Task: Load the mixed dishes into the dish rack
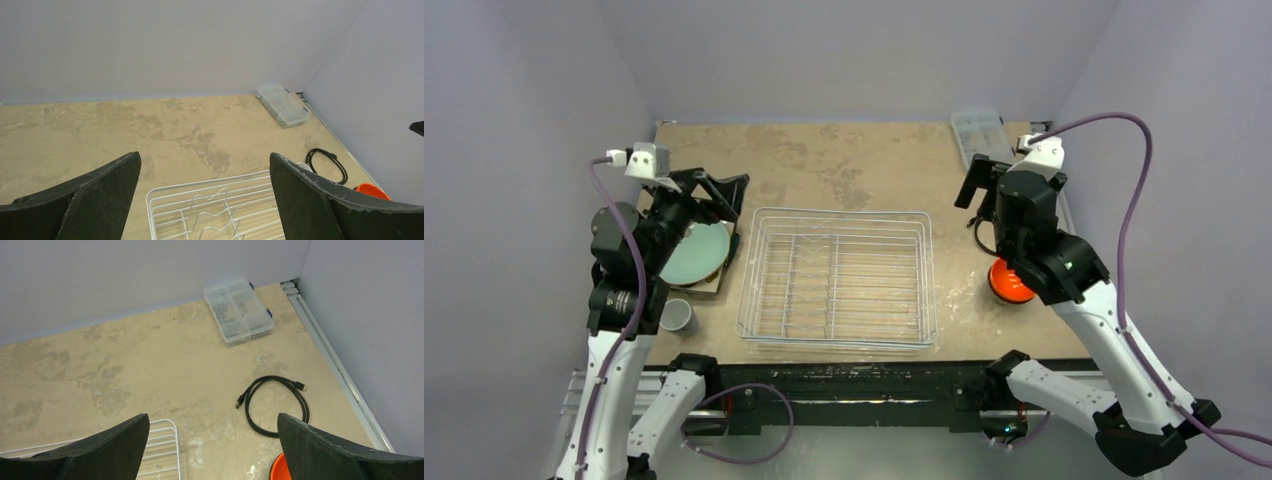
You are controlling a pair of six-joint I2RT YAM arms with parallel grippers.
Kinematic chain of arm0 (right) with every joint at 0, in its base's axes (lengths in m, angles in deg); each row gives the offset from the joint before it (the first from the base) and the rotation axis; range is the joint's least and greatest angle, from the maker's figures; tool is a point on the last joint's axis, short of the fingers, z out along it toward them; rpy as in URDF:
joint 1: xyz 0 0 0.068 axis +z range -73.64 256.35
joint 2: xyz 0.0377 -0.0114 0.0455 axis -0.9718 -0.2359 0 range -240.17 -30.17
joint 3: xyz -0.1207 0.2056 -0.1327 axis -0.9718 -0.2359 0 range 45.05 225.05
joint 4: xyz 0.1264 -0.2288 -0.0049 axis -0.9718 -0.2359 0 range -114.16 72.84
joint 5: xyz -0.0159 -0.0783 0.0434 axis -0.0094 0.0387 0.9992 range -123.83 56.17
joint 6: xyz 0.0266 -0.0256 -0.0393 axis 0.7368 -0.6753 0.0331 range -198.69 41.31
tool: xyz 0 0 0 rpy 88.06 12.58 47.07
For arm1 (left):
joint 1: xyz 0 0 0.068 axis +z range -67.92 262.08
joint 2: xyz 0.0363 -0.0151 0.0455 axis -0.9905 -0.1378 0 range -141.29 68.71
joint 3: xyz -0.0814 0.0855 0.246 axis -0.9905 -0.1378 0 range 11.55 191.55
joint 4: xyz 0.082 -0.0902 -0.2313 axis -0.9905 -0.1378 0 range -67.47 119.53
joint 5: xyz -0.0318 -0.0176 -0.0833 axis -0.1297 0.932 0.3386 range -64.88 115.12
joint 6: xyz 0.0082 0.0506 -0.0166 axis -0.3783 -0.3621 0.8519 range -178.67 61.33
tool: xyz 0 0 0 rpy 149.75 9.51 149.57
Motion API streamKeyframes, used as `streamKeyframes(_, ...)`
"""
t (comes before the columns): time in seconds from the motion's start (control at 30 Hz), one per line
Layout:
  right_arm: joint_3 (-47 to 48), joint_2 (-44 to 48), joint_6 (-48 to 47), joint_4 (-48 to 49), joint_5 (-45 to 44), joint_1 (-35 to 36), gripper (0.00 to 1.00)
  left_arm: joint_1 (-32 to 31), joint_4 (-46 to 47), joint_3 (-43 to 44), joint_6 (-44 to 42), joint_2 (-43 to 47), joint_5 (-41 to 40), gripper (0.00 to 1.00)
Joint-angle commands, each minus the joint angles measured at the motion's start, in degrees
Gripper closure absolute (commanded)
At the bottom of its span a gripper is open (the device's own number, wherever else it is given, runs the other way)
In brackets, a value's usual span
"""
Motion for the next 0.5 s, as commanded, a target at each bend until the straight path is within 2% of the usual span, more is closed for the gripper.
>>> streamKeyframes(0.0, -2.25, -0.79, 1.26, 0.12, 0.58, -0.28, 0.01, -0.35, -1.05, 3.32, 2.26, -3.15, 5.44, 0.00)
streamKeyframes(0.13, -5.79, -0.05, -0.55, 3.32, 4.55, -0.34, 0.01, -0.68, -0.98, 3.63, 3.20, -4.78, 7.97, 0.00)
streamKeyframes(0.33, -12.34, 0.36, 1.55, 7.24, 3.07, -1.95, 0.01, -1.46, -1.75, 4.45, 3.17, -6.79, 9.37, 0.00)
streamKeyframes(0.4, -14.42, 0.16, 3.25, 8.34, 6.43, -7.14, 0.01, -2.08, -1.89, 4.48, 3.15, -7.38, 9.80, 0.00)
streamKeyframes(0.47, -16.94, -0.21, 4.36, 9.96, 12.83, -15.51, 0.01, -2.63, -2.21, 4.80, 3.19, -8.21, 10.48, 0.00)
